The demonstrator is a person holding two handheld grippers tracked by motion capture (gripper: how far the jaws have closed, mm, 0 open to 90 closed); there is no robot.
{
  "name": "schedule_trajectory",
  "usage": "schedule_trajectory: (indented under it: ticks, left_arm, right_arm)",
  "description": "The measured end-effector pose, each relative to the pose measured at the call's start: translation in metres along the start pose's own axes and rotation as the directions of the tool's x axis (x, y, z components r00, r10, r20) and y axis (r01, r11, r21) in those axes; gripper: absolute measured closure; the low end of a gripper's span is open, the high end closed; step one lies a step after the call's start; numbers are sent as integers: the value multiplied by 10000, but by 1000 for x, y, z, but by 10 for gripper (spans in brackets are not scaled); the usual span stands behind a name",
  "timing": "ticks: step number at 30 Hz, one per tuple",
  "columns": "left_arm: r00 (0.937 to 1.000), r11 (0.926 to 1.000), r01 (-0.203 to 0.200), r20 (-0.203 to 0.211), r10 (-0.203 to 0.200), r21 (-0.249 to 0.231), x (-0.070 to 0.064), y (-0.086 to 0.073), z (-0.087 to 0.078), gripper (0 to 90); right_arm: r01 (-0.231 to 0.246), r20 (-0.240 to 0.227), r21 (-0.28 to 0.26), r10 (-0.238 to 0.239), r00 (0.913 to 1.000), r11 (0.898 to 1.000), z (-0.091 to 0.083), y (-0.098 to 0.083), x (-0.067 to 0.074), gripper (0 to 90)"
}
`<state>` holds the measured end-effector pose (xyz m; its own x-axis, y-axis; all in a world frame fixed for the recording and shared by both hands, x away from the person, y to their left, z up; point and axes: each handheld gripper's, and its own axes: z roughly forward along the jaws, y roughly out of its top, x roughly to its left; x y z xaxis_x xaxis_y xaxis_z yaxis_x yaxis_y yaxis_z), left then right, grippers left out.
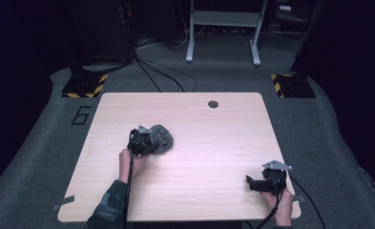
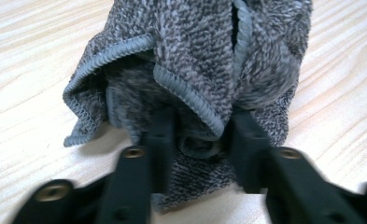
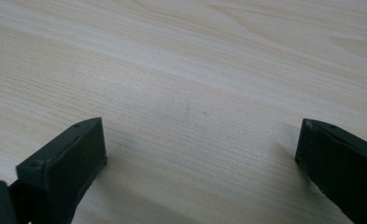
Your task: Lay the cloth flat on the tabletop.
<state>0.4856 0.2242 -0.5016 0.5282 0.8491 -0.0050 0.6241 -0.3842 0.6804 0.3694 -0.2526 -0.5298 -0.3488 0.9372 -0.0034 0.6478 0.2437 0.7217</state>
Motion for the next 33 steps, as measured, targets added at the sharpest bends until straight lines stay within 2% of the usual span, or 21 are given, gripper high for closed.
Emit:
schedule_trajectory:
  ticks: [2, 3, 4, 5, 8, 9, 10, 11, 13, 18, 21, 24, 25, 26, 27, 28, 33]
  left_arm:
    - [9999, 9999, -96, -58, 96, -106, -1, -1, 0, 777]
    - [9999, 9989, 21, -158, -29, -467, -3, -3, -1, 831]
    - [9999, 9989, 21, -158, -29, -467, -3, -3, -1, 842]
    - [9998, 9985, -128, -177, 119, -531, -3, -3, -3, 848]
    - [9997, 9970, -126, -230, 109, -765, -4, -4, -6, 854]
    - [9997, 9946, -117, -223, 95, -1034, -6, -3, -11, 855]
    - [9997, 9946, -117, -223, 95, -1034, -6, -3, -11, 855]
    - [9997, 9909, -42, -225, 12, -1347, -9, -2, -16, 855]
    - [9997, 9884, -96, -234, 61, -1514, -11, -1, -20, 855]
    - [9997, 9815, -228, 30, 238, -1901, -19, 0, -34, 855]
    - [9986, 9725, -436, 187, 492, -2287, -31, -1, -44, 855]
    - [9975, 9705, -586, 258, 664, -2338, -37, -2, -47, 855]
    - [9960, 9674, -691, 382, 807, -2436, -45, -2, -49, 855]
    - [9960, 9674, -691, 382, 807, -2436, -45, -2, -49, 854]
    - [9933, 9663, -870, 532, 1028, -2421, -54, -2, -50, 854]
    - [9933, 9663, -870, 532, 1028, -2421, -54, -2, -50, 854]
    - [9842, 9635, -1213, 973, 1480, -2387, -76, -5, -47, 852]
  right_arm:
    - [2, 0, 1, -2, 10000, 10000, 0, 0, 0, 12]
    - [1, -1, -1, -1, 10000, 10000, 0, 0, 0, 12]
    - [1, -1, -1, -1, 10000, 10000, 0, 0, 0, 12]
    - [2, -1, -2, -2, 10000, 10000, 0, 0, 0, 12]
    - [-3, -1, -2, 3, 10000, 10000, 0, 0, 0, 12]
    - [2, -2, -4, -2, 10000, 10000, 0, 0, 0, 12]
    - [2, -2, -4, -2, 10000, 10000, 0, 0, 0, 12]
    - [-1, -1, 0, 1, 10000, 10000, 0, 0, 0, 12]
    - [1, 2, -2, -1, 10000, 10000, 0, 0, 0, 12]
    - [-4, 0, -9, 4, 10000, 10000, 0, 0, 0, 12]
    - [-7, -1, -5, 7, 10000, 10000, 0, 0, 0, 12]
    - [-5, 3, -4, 5, 10000, 10000, 0, 0, 0, 12]
    - [-5, 3, -2, 5, 10000, 10000, 0, 0, 0, 12]
    - [-5, 3, -2, 5, 10000, 10000, 0, 0, 0, 12]
    - [-9, 3, 2, 9, 10000, 10000, 0, 0, 0, 12]
    - [-9, 3, 2, 9, 10000, 10000, 0, 0, 0, 12]
    - [-16, 54, -18, 16, 10000, 10000, 0, 0, 0, 12]
